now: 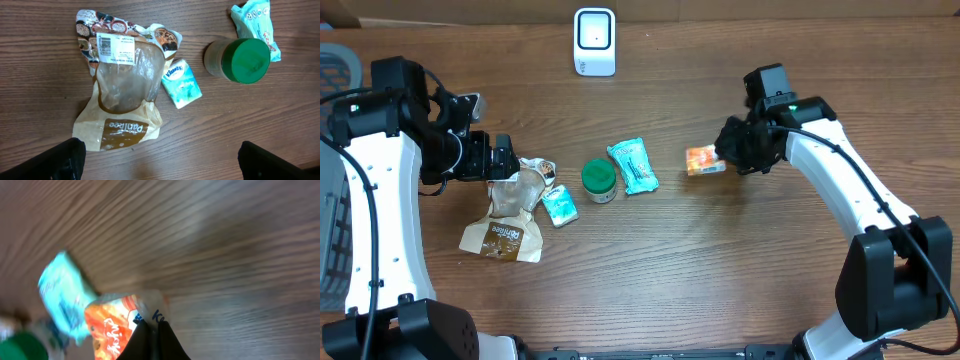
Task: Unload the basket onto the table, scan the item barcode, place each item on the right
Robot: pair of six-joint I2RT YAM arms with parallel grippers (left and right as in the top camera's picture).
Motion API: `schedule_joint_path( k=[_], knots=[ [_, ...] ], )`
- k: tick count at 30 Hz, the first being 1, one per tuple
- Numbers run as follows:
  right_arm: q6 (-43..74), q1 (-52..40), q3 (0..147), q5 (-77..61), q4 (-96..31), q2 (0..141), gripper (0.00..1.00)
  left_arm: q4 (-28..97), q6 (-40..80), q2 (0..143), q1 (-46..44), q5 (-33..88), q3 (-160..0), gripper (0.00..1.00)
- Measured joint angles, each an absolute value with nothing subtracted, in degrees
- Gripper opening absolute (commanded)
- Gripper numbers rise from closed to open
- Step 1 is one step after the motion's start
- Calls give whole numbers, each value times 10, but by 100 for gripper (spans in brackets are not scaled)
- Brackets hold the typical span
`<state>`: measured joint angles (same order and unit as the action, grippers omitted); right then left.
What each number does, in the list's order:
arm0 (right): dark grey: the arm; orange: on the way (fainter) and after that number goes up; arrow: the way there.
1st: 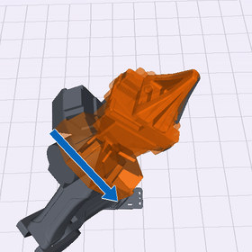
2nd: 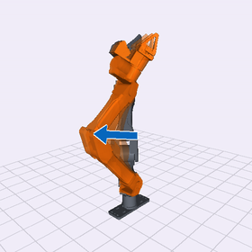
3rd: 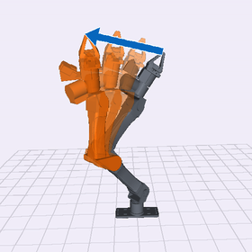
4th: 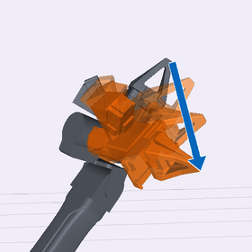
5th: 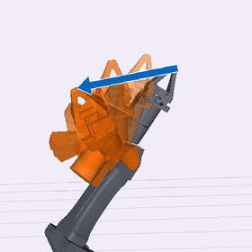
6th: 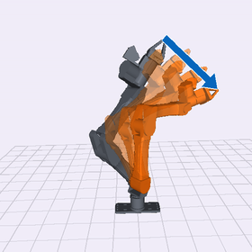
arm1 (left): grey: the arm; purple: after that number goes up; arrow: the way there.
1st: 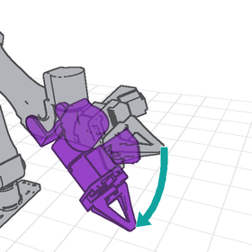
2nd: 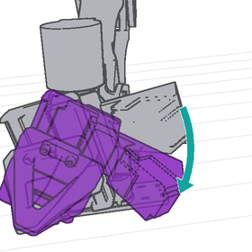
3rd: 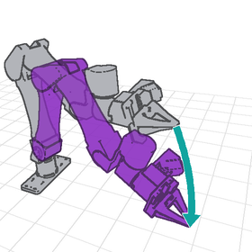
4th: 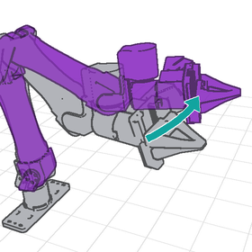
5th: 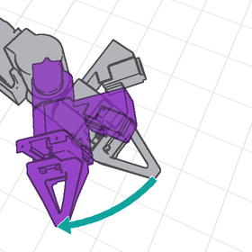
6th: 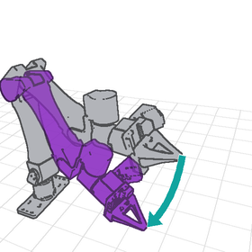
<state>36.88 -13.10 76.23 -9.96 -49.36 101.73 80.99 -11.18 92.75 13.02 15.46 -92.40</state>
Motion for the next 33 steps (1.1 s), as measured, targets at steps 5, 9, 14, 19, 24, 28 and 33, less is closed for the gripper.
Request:
schedule_joint_path(
  k=[5, 9, 14, 19, 24, 28, 33],
  knots=[
    [435, -154, 674, -74, -425, 1019, 31, 808, -112, 927, 130, 155, -924, 99],
    [393, -184, 663, -87, -468, 1025, 45, 808, -112, 927, 130, 155, -924, 99],
    [279, -169, 743, -104, -552, 1025, 67, 808, -112, 927, 130, 155, -924, 99],
    [97, -135, 790, -108, -521, 1024, 66, 808, -112, 928, 130, 155, -924, 100],
    [-31, -115, 790, -107, -504, 1049, 55, 808, -112, 927, 130, 155, -924, 100],
    [-100, -112, 790, -112, -491, 1095, 50, 808, -112, 928, 130, 155, -924, 100],
    [-141, -112, 790, -128, -479, 1135, 40, 808, -112, 927, 130, 155, -924, 99]
  ],
)
